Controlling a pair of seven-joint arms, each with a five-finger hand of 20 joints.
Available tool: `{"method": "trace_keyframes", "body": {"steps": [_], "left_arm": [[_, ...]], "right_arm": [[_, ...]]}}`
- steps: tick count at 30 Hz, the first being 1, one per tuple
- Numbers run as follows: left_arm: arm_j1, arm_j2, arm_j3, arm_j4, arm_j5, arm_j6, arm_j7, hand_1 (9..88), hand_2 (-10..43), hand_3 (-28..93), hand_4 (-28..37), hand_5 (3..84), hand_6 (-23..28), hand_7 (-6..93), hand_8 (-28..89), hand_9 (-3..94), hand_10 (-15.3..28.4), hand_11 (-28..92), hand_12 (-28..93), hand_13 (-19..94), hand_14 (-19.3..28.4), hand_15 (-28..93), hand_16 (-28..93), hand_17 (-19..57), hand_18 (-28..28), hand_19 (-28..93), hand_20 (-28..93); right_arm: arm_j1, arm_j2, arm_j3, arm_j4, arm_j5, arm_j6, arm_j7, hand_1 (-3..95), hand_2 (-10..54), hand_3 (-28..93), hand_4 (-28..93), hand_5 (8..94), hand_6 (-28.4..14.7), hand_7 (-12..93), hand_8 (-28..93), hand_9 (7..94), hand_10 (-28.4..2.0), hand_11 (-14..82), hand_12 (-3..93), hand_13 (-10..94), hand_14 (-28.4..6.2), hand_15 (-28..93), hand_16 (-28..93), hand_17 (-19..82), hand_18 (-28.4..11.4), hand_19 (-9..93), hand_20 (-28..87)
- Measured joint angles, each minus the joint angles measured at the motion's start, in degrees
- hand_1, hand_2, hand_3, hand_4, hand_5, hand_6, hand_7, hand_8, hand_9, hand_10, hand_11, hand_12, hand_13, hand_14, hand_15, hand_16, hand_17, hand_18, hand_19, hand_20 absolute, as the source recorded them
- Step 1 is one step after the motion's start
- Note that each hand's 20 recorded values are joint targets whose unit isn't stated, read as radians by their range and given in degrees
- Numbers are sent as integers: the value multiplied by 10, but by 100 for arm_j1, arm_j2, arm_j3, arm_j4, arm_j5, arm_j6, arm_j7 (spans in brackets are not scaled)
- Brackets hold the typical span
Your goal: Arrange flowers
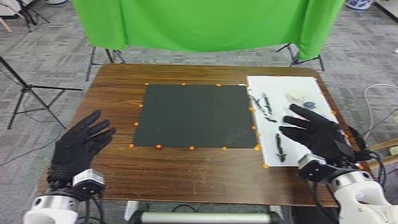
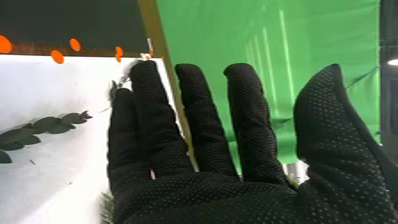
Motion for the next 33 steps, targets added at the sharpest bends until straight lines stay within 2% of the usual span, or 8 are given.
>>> {"method": "trace_keyframes", "body": {"steps": [3,6,12,18,23,26,29,33], "left_arm": [[0,0,0,0,4,-1,-7,226,39,816,-213,367,95,130,-93,334,189,220,95,254,263,437,-79,-87,257,587,-86],[0,0,0,0,4,-2,-10,226,39,817,-213,367,96,130,-93,334,189,220,95,254,263,437,-79,-87,257,587,-86],[2,0,0,0,4,-2,-9,226,39,816,-213,367,95,129,-92,334,189,218,94,254,263,437,-78,-88,258,588,-86],[2,6,0,0,4,-2,-7,225,38,817,-212,366,95,130,-92,335,190,219,94,255,263,437,-78,-87,257,588,-87],[12,11,0,0,2,2,1,226,38,818,-213,365,95,130,-92,335,190,219,94,254,263,437,-78,-87,257,588,-87],[23,11,-4,-1,1,2,1,226,39,817,-214,365,95,129,-93,335,189,218,94,254,263,437,-78,-87,257,588,-87],[35,11,-7,-2,1,2,2,226,38,817,-213,365,95,129,-92,335,189,219,95,254,263,436,-78,-87,257,588,-87],[38,12,-7,-3,1,2,7,225,38,818,-214,365,95,130,-92,335,190,219,94,254,263,436,-78,-87,257,588,-87]], "right_arm": [[-4,15,-4,-17,14,74,-5,188,111,922,-283,476,32,230,-174,529,-133,141,121,415,-185,342,119,75,-191,574,162],[-7,103,-68,-45,73,290,-72,195,111,910,-280,496,13,228,-171,588,-157,226,130,470,-170,521,91,125,-193,698,200],[-19,650,-435,-190,314,1591,-227,212,97,898,-282,509,-11,220,-163,634,-171,335,152,523,-156,672,86,179,-209,796,237],[8,880,-539,-310,-814,2138,436,223,88,879,-277,535,-27,218,-158,673,-172,400,160,581,-146,710,84,235,-228,839,232],[61,1118,-780,-465,-1340,2925,978,239,50,870,-271,548,-29,219,-157,686,-174,411,162,597,-147,707,87,250,-233,849,210],[163,1154,-906,-480,-1923,3048,1568,248,24,866,-270,559,-35,217,-155,691,-174,417,164,613,-144,707,89,254,-236,852,193],[519,1138,-1366,-476,-3175,3002,2723,258,6,861,-269,585,-37,222,-152,708,-168,440,170,654,-126,730,95,257,-235,850,177],[1073,1053,-1690,-478,-4375,2333,4025,271,-16,856,-266,621,-35,255,-155,713,-165,455,172,666,-122,742,95,257,-234,855,147]]}}
